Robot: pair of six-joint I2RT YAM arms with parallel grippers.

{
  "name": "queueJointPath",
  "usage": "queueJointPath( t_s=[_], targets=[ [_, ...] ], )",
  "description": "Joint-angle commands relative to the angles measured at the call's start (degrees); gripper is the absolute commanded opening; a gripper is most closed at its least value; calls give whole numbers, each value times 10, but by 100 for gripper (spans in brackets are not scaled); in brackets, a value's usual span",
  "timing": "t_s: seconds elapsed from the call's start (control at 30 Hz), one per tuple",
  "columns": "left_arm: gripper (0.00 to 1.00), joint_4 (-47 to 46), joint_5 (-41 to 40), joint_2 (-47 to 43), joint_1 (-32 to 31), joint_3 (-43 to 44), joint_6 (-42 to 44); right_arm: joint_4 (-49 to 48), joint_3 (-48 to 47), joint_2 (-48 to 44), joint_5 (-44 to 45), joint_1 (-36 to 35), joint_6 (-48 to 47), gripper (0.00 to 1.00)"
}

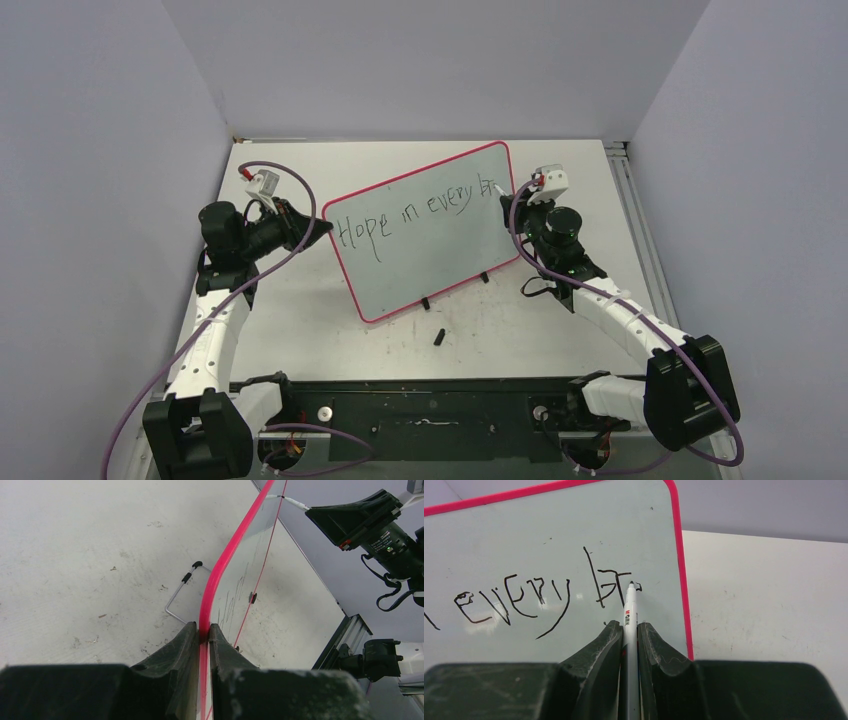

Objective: Write a sentence on the whiteboard

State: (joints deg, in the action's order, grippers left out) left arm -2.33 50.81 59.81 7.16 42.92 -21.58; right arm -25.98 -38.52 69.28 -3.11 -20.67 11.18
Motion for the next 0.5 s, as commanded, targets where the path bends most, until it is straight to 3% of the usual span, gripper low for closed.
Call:
queueJointPath(
  t_s=[0.0, 0.47],
  targets=[
    [0, 16, -4, 0, -4, 19, 14, -31, -15, 1, -12, 1, -1, 5],
    [0, 16, -4, -1, -3, 19, 14, -9, 16, -5, 0, -3, 12, 5]
  ],
)
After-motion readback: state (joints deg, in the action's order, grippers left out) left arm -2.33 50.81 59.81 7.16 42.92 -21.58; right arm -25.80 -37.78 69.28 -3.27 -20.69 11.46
